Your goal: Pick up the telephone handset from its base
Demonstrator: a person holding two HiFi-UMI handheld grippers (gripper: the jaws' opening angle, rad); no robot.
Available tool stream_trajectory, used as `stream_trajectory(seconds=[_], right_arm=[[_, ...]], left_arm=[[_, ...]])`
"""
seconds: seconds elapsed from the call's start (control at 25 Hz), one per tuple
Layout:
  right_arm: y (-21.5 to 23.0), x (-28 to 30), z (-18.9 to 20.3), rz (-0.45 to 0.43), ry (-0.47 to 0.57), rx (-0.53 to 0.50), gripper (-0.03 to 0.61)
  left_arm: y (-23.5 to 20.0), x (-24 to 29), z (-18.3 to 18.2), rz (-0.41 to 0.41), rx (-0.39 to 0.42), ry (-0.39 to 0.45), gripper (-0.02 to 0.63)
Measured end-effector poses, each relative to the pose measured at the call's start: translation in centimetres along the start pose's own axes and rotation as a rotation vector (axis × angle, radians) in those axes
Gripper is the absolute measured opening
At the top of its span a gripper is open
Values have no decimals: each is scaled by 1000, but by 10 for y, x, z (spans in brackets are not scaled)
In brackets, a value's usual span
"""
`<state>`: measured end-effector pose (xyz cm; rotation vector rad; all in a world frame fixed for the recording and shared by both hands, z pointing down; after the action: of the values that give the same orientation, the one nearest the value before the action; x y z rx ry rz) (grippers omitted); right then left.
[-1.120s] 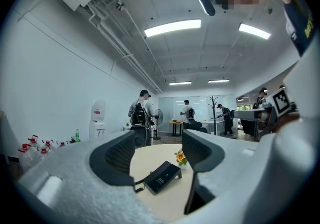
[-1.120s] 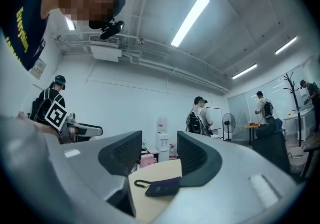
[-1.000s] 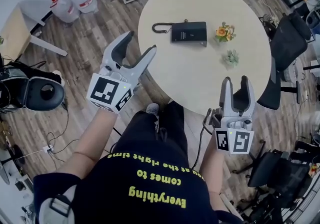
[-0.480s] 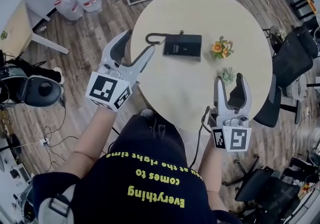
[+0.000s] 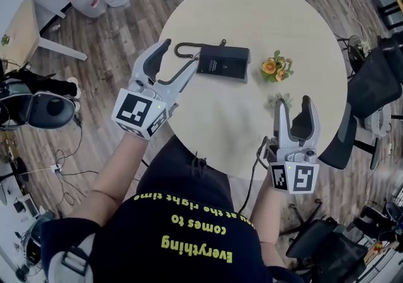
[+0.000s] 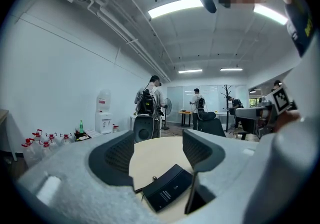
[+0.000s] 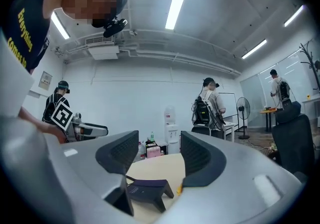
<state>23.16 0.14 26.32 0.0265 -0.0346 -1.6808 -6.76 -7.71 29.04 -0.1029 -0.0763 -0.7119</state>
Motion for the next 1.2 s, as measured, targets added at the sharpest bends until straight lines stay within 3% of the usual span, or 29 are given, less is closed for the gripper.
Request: stream_trajectory(seconds=[0.32, 0.64, 1.2], right_arm=[[2, 33, 22, 48, -65, 42, 259], [9, 51, 59, 108, -167, 77, 259], [10, 77, 94, 134, -262, 116, 258]], left_arm=[[-30, 50, 19, 104, -21, -60, 307], [-56, 104, 62, 203, -45, -145, 307], [-74, 171, 132, 392, -55, -290, 282]])
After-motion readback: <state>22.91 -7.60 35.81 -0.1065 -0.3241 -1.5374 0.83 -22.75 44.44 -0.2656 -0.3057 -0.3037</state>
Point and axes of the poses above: the fingertips, and each gripper's own axes: x forward along the fingers, y to its right, z out of its underside, the point moved 7 cm from there along -x, backward along the fingers, and after that the axes turned 14 degrees about z, right-handed, at the moved point
